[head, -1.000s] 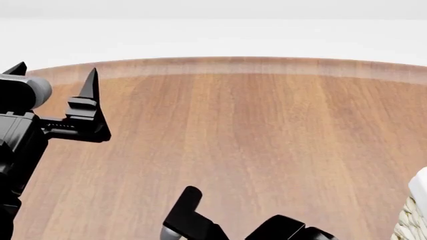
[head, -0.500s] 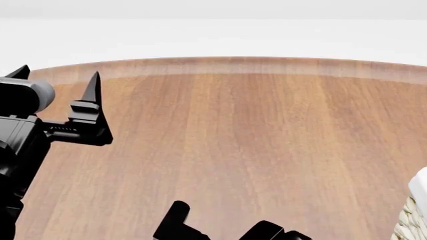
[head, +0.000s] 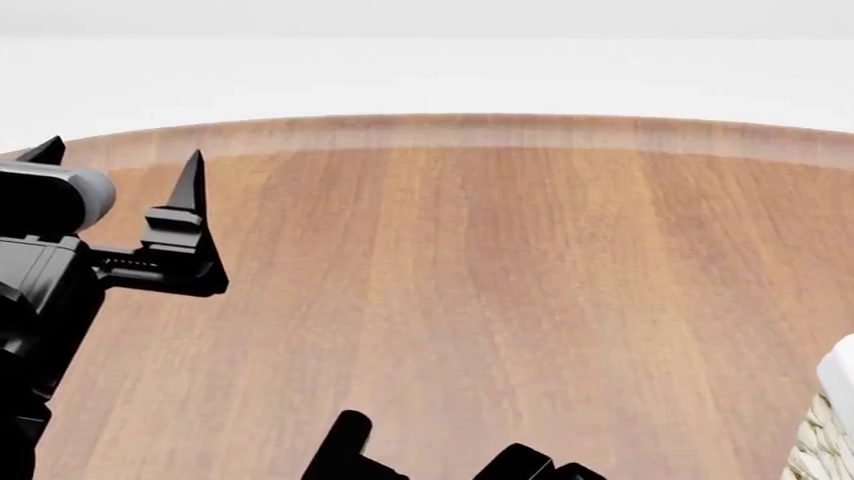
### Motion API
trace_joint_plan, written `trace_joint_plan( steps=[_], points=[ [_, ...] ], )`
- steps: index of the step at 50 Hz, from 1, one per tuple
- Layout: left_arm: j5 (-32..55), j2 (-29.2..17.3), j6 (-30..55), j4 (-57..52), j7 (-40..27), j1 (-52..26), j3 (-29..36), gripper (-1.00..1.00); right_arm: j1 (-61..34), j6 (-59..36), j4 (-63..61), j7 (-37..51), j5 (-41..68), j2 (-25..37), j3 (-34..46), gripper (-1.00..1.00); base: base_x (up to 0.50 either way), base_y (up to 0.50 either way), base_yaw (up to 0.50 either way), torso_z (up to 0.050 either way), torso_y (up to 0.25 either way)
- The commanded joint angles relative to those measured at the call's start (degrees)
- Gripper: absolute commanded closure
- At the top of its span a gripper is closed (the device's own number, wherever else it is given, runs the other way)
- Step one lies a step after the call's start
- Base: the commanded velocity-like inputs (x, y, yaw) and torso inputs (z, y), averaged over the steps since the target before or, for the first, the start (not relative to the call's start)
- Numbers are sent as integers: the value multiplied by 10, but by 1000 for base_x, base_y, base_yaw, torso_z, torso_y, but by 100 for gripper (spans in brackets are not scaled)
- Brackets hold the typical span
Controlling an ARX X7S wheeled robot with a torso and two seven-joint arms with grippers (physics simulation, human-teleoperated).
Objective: Pick the milk and place it in the basket.
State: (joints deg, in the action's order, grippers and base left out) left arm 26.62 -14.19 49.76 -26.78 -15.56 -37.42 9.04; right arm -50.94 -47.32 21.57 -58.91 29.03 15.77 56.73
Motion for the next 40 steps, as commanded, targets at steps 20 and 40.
trace_joint_plan(
  steps=[20, 40],
  points=[
    [4, -6, -11, 7, -3, 2, 6, -100, 10, 4, 1, 23, 4, 0, -1, 100, 0, 0, 0, 0, 0],
    [7, -10, -16, 18, -7, -3, 7, -100, -31, -258, -166, 351, 124, 37, -298, 100, 0, 0, 0, 0, 0]
  ],
)
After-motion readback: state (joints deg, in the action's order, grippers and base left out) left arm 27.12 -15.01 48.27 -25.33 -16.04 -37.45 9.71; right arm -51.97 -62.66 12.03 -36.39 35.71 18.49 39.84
